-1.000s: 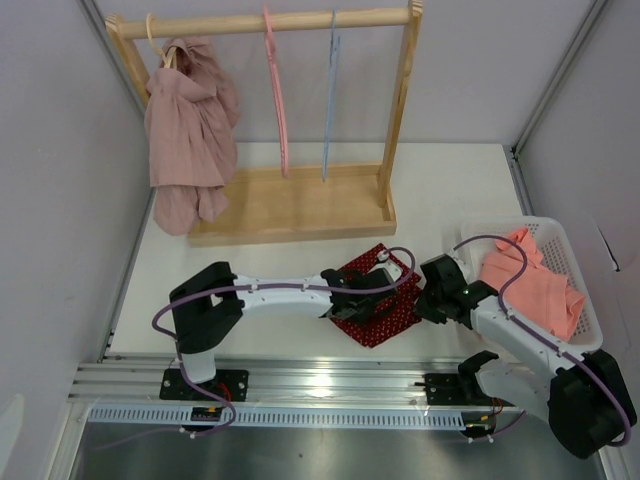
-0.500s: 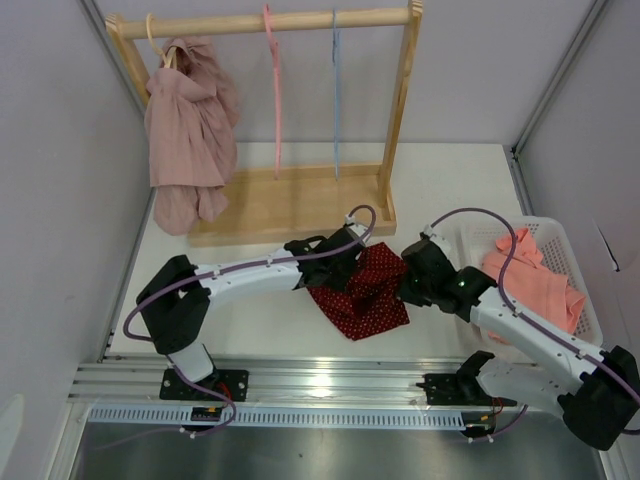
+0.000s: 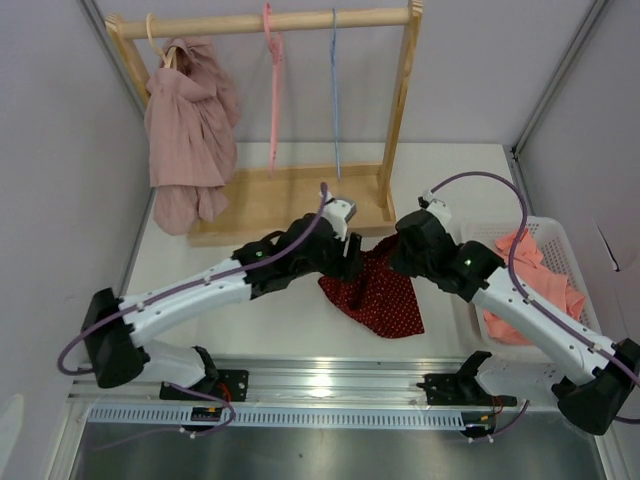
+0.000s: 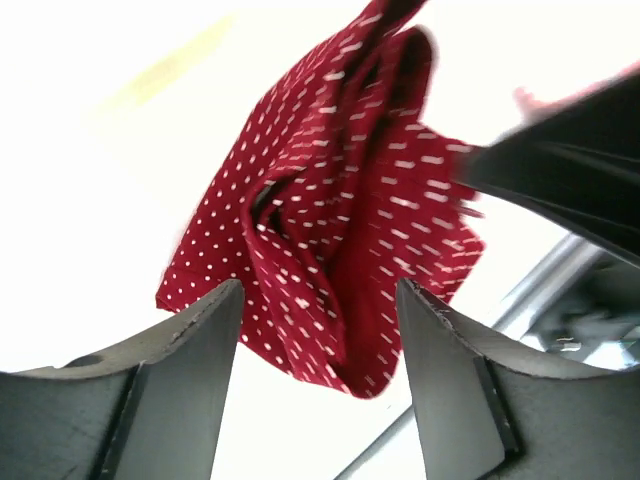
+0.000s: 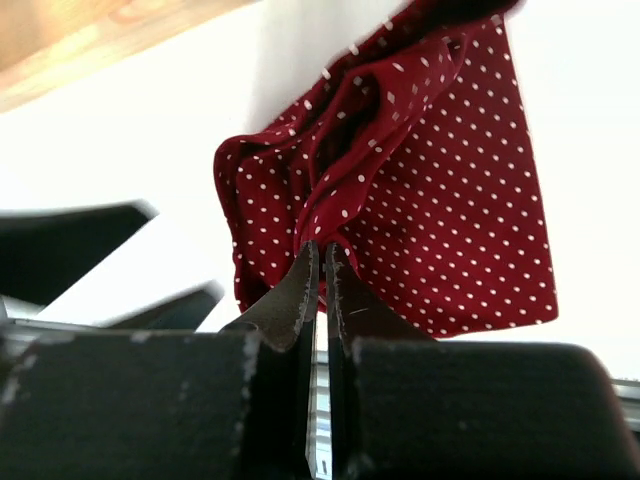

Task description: Place the skirt on the hanger

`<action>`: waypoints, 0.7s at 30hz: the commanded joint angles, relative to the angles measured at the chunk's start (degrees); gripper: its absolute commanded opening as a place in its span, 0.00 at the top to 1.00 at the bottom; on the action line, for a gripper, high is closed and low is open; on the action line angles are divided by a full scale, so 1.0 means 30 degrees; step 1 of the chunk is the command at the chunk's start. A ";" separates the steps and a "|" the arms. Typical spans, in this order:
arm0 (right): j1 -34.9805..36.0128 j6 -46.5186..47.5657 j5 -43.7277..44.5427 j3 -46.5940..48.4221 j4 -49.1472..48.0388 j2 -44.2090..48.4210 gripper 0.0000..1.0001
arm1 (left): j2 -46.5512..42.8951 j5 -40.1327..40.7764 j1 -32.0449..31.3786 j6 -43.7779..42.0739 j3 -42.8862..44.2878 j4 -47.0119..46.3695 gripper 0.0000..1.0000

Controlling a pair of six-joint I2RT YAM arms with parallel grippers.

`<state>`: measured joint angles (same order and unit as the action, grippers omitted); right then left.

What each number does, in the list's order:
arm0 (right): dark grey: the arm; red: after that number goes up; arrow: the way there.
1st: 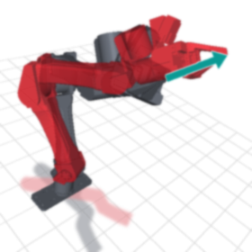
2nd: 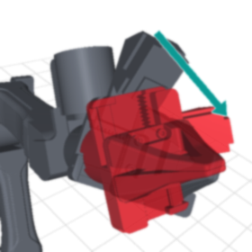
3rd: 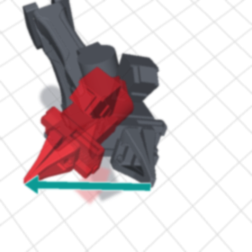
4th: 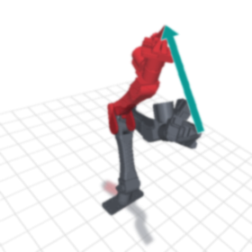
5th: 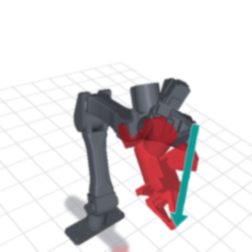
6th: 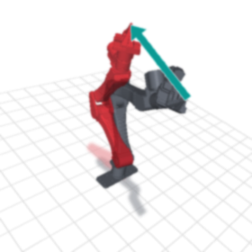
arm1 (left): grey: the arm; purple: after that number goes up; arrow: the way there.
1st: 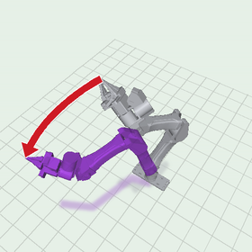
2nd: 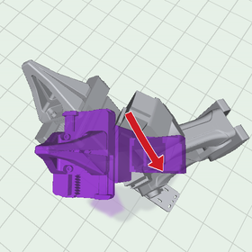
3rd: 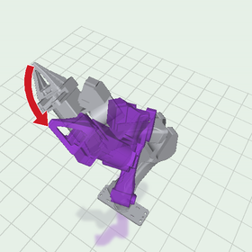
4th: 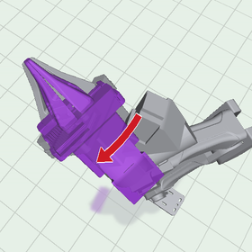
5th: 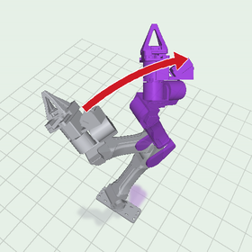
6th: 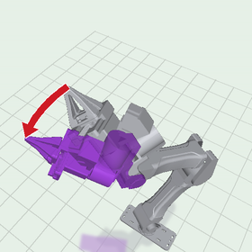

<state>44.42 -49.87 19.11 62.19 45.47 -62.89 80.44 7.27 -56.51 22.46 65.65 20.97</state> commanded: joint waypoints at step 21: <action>0.2211 0.1359 0.2212 0.7393 0.0634 -0.4054 1.00 | -0.3854 0.7029 -0.7586 0.6191 -0.5711 -0.4266 0.28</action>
<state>49.76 -46.22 23.51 82.19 47.64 -74.08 65.54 19.03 -76.27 35.70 48.03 12.14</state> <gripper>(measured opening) 0.021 0.715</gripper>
